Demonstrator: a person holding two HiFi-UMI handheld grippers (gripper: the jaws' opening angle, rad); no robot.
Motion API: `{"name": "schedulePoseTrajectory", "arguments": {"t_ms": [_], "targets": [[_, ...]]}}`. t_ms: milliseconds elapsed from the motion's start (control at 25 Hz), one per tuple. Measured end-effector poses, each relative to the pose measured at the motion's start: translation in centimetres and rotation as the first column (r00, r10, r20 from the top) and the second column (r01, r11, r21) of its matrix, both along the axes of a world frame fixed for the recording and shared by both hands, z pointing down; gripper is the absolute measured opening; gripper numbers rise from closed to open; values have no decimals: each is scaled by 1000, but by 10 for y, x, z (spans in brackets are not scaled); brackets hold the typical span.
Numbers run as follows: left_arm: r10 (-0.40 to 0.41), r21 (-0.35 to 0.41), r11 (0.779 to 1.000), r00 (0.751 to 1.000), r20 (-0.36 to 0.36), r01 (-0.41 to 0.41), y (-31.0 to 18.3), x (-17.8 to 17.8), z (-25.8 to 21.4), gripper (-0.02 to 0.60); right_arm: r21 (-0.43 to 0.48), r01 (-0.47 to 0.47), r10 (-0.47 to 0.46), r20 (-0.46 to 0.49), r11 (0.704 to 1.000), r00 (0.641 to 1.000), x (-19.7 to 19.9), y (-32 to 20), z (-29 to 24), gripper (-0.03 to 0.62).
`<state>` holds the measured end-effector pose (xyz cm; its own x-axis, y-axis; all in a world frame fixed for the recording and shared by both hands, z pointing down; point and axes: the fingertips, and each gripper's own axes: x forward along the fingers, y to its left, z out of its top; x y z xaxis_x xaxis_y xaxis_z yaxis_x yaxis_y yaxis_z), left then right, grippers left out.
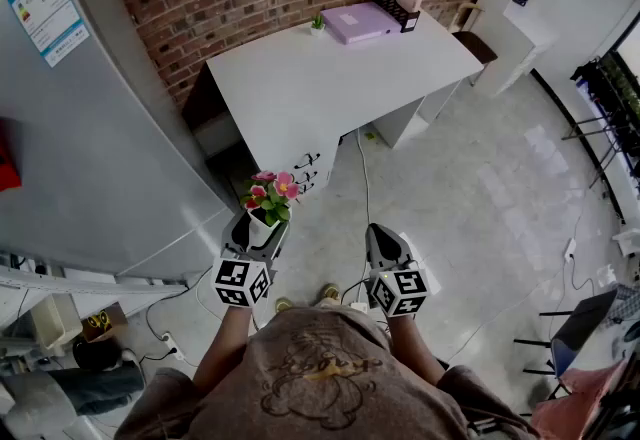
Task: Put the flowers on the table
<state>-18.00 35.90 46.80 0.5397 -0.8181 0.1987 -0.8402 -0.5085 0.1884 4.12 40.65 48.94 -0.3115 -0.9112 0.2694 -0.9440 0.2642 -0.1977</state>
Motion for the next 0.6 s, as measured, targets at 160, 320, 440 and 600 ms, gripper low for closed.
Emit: {"name": "schedulePoseTrajectory", "arguments": {"t_ms": [160, 320, 440, 600], "targets": [[-4, 3, 1000, 1000, 0, 4, -5, 6, -1, 354, 8, 4, -4, 5, 1000, 1000, 4, -5, -1, 3], [-3, 6, 1000, 1000, 4, 3, -10, 13, -1, 354, 9, 9, -10, 10, 1000, 1000, 10, -10, 0, 2], [-8, 8, 1000, 1000, 3, 8, -11, 19, -3, 354, 9, 15, -15, 19, 1000, 1000, 14, -13, -1, 3], [-17, 9, 1000, 1000, 4, 17, -12, 27, -3, 354, 6, 30, -30, 20, 1000, 999, 23, -16, -1, 3]]}}
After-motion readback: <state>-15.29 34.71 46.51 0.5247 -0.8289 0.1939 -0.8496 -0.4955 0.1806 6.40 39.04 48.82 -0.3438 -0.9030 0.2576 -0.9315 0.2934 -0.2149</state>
